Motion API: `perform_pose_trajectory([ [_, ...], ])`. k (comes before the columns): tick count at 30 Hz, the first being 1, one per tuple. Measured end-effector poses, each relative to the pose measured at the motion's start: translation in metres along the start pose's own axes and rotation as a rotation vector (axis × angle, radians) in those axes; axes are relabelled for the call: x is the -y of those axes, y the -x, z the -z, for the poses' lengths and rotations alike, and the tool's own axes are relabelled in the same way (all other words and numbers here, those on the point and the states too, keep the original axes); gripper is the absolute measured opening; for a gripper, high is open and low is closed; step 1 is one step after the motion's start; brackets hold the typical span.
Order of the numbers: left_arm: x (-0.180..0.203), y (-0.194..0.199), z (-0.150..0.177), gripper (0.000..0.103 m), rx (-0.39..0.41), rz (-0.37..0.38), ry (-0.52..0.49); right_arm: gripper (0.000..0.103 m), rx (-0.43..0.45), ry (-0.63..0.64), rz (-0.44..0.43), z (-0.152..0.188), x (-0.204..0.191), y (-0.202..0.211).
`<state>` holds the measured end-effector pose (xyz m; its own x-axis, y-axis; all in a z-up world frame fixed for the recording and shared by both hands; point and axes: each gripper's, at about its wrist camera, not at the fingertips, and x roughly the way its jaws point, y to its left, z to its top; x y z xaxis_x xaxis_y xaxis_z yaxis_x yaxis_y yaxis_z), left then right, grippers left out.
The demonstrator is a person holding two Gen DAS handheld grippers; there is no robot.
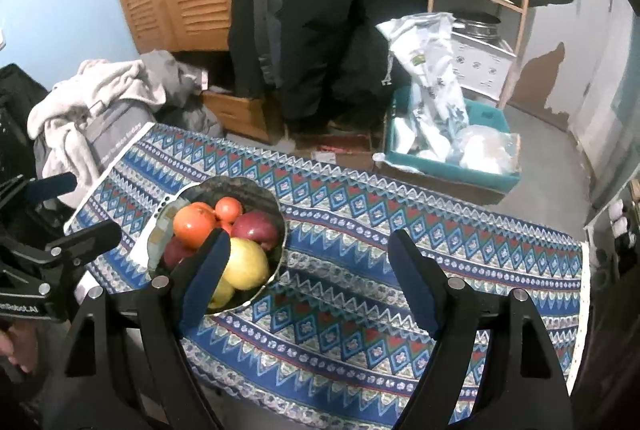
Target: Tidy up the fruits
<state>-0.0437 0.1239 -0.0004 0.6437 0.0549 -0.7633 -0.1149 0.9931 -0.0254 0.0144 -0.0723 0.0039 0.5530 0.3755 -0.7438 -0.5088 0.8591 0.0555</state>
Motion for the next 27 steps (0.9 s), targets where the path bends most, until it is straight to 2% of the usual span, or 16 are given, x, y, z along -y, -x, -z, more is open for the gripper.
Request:
perform_pose_trajectory([
  [8, 0.008, 0.005, 0.0, 0.102, 0.018, -0.013, -0.022, 0.08, 0.028, -0.026, 0.012, 0.003, 0.013, 0.007],
  [27, 0.012, 0.004, -0.001, 0.102, 0.024, -0.08, -0.045, 0.08, 0.033, -0.051, 0.014, 0.005, 0.022, 0.006],
])
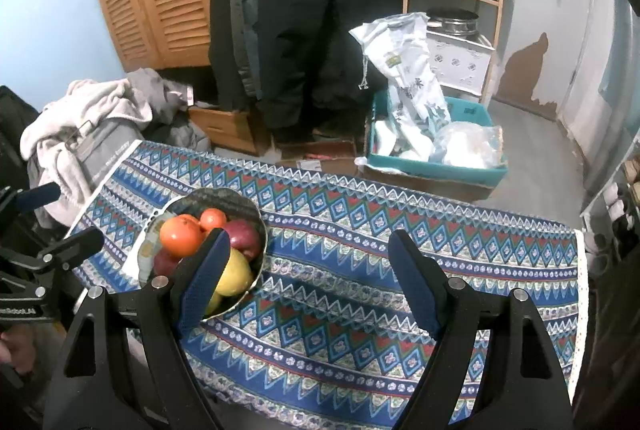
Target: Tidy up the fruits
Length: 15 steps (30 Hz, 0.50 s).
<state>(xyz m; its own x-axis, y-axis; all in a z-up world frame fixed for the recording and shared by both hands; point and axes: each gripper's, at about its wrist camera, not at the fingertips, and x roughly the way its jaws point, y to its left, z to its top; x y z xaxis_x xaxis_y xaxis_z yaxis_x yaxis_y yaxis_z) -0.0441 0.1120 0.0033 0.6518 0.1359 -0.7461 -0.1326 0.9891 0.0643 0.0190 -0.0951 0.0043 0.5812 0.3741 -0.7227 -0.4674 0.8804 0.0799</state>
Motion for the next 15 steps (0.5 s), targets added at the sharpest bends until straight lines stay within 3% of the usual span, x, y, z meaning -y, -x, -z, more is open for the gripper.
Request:
perform_pose_trajectory([
  [15, -0.0028, 0.0013, 0.0021, 0.102, -0.015, -0.006, 0.005, 0.08, 0.005, 0.002, 0.005, -0.0018, 0.0001, 0.0025],
])
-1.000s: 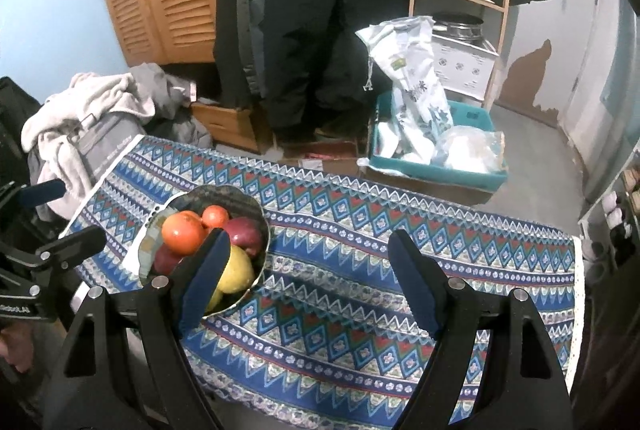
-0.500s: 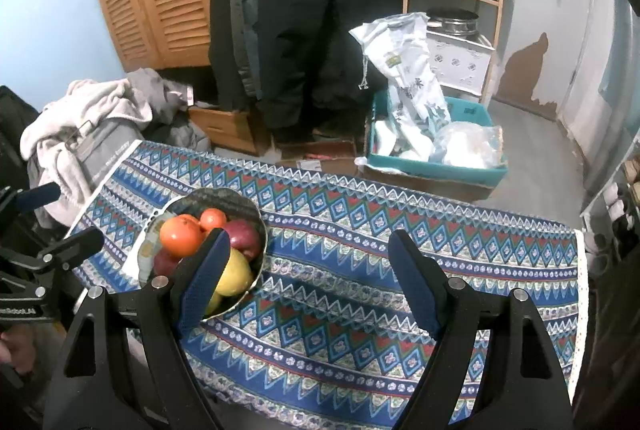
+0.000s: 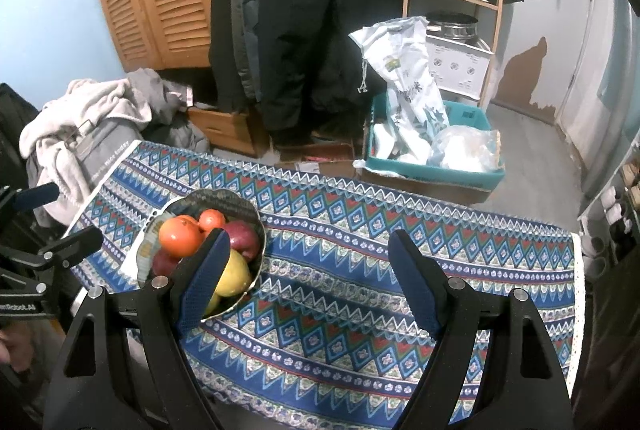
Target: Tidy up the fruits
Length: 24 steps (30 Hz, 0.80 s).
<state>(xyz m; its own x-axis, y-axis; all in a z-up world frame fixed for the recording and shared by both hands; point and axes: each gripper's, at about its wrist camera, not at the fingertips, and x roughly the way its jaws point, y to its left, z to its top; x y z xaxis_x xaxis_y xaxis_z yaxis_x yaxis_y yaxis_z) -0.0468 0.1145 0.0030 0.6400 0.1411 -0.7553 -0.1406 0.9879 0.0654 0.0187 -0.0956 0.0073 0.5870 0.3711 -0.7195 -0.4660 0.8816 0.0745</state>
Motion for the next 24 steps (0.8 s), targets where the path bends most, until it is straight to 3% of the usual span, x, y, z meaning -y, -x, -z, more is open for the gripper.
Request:
perform_pose_trajectory([
  [24, 0.012, 0.001, 0.001, 0.102, -0.002, -0.049, -0.041, 0.08, 0.0, 0.014, 0.008, 0.001, -0.002, 0.001],
])
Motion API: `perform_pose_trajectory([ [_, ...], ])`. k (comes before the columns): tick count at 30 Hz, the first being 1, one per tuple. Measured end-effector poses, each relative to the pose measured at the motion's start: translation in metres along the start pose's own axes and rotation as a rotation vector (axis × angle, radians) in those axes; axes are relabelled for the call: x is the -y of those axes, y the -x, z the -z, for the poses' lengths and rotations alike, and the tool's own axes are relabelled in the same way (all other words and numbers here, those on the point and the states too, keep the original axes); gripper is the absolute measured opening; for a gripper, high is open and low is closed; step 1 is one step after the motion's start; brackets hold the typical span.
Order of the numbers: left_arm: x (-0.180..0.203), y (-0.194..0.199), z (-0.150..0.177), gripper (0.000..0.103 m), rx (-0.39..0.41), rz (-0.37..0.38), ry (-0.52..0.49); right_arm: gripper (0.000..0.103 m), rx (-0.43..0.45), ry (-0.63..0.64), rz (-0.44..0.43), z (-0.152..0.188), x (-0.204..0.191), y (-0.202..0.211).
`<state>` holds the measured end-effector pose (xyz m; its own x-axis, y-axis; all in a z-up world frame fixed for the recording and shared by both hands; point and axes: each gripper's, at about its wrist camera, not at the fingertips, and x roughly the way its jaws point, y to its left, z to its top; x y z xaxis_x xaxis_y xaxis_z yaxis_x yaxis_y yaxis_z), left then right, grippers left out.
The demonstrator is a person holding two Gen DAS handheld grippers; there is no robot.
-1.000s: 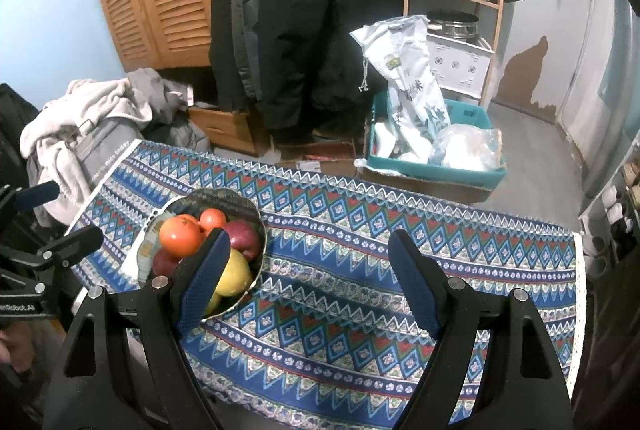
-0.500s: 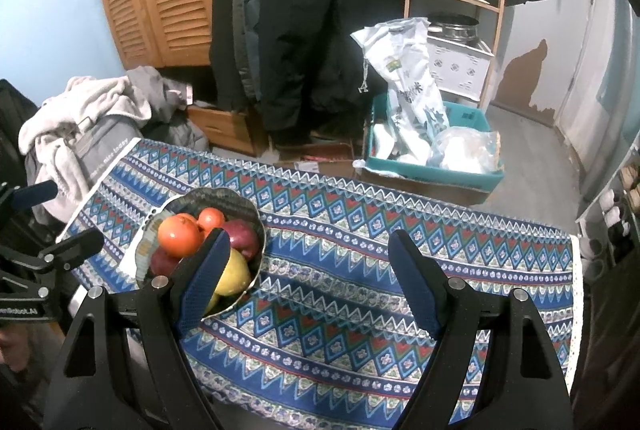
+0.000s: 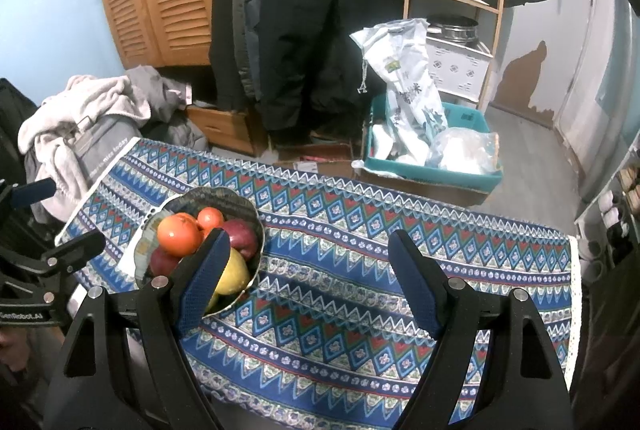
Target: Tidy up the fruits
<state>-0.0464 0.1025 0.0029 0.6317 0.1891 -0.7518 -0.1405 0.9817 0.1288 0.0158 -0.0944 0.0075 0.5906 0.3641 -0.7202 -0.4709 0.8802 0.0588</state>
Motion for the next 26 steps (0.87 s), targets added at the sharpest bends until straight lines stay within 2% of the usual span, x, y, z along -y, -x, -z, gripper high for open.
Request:
perform_pose_trajectory([
  [26, -0.0015, 0.0021, -0.0001, 0.102, 0.013, -0.004, -0.003, 0.08, -0.003, 0.006, 0.001, 0.0022, 0.0015, 0.0],
])
